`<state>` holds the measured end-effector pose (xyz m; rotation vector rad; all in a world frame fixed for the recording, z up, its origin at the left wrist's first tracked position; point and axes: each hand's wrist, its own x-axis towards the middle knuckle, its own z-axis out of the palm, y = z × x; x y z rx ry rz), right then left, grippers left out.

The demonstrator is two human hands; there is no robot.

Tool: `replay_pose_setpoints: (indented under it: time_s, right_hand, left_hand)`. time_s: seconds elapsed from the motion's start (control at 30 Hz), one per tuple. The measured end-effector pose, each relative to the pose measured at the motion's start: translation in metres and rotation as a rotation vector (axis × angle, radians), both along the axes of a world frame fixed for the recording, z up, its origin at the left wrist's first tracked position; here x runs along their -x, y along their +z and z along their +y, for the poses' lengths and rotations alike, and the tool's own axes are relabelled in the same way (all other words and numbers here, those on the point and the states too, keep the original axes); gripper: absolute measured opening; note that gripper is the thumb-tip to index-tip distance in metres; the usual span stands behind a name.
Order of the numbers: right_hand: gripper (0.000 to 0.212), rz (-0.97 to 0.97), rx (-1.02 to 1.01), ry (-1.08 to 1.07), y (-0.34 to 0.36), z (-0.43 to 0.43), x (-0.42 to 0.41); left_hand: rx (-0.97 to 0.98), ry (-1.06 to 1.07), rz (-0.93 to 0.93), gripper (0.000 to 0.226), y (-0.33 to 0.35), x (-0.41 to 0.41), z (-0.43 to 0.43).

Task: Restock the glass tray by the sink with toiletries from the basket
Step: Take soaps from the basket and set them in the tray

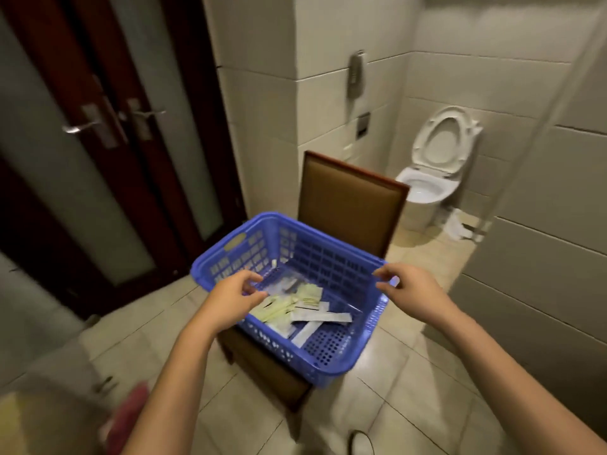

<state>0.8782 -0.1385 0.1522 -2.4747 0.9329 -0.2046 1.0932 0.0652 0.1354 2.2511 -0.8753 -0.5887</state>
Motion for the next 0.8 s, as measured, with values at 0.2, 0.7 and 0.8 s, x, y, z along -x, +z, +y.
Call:
replay_pose_setpoints:
  time_s: [0.2,0.7,0.8]
  right_hand:
    - [0.025,0.030,-0.116,0.212,-0.032,-0.009,-0.093]
    - [0.025,0.374,-0.304,0.266,-0.151,-0.177,-0.211]
    - [0.025,0.440,-0.356,0.321,-0.193,-0.173,-0.228]
  left_hand:
    - [-0.102,0.178,0.086,0.027,-0.038,-0.048,0.009]
    - [-0.515,0.144,0.321,0.036,-0.171,-0.156,-0.138]
    - [-0.550,0.132,0.398,0.034,-0.208,-0.161,-0.143]
